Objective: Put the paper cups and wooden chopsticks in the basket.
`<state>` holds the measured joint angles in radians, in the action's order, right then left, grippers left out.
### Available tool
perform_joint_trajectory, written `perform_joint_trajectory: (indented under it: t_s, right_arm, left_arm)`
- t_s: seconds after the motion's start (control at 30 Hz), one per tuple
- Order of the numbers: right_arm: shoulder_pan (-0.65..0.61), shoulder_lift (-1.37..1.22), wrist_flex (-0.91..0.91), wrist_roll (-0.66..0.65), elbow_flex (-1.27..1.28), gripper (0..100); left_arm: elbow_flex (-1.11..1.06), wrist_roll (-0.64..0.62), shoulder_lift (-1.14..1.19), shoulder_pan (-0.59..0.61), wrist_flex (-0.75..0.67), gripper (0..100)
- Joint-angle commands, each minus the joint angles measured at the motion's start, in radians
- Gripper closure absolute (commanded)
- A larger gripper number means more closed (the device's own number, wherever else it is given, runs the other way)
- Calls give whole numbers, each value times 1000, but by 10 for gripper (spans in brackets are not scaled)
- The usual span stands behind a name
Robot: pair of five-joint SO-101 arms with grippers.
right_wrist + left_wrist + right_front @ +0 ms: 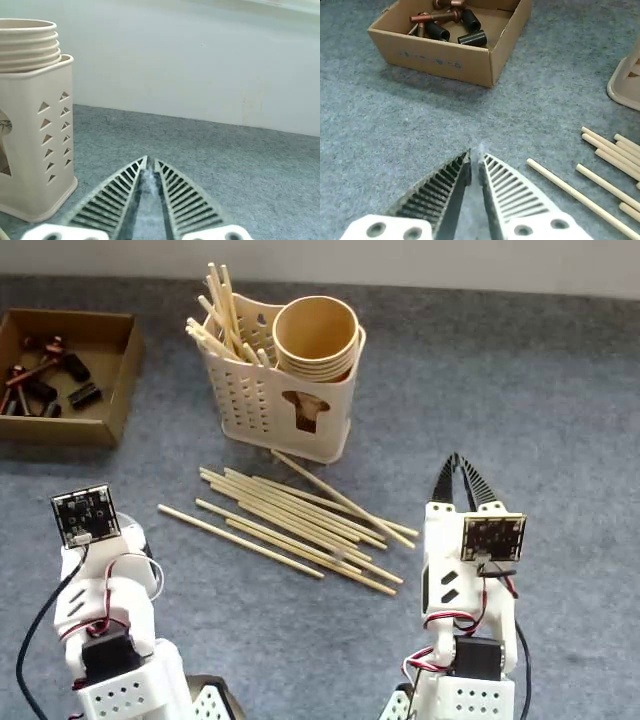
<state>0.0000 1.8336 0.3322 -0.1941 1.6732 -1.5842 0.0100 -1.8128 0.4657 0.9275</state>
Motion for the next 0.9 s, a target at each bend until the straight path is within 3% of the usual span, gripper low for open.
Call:
perform_joint_trajectory:
  t_s: [0.0, 0.23, 0.47, 0.63, 0.87]
  right_arm:
    - [-10, 4, 5, -11, 113, 991]
    - [-10, 4, 30, -11, 108, 991]
    - [-82, 4, 318, -12, -91, 991]
    - [-168, 4, 421, -135, -160, 991]
    - [-173, 1, 472, -193, -166, 985]
  left_arm:
    - [-1, -3, 2, 8, -18, 954]
    - [-58, -3, 2, 8, -94, 954]
    - [-62, -3, 2, 8, -106, 954]
    - [-64, -2, 2, 8, -104, 954]
    - [-64, -2, 2, 7, -103, 954]
